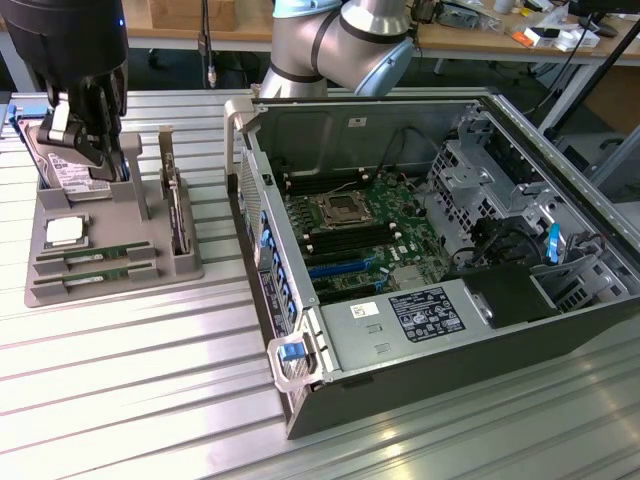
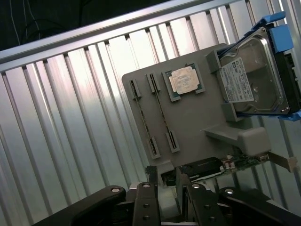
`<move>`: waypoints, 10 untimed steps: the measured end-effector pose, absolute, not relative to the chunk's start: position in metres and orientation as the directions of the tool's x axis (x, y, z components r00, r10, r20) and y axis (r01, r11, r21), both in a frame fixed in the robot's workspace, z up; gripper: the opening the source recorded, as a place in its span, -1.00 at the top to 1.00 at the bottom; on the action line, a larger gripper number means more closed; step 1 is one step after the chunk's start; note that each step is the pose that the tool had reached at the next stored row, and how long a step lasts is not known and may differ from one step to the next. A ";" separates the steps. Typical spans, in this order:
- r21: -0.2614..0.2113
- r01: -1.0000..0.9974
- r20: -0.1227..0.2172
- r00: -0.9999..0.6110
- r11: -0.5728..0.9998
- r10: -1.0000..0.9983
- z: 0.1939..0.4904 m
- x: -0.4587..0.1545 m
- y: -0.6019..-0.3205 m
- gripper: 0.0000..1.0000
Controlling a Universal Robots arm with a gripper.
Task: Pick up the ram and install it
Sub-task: 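Pick up the ram and move it above insertion slot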
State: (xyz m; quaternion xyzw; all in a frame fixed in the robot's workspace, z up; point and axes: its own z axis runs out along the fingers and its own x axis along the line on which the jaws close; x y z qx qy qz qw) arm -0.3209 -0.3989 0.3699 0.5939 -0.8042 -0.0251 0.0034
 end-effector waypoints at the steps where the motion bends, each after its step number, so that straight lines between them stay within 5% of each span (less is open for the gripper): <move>1: 0.044 -0.955 -0.024 -0.295 0.293 -0.955 0.370 -0.321 -0.399 0.40; 10: 0.044 -0.955 -0.024 -0.295 0.293 -0.955 0.366 -0.321 -0.399 0.40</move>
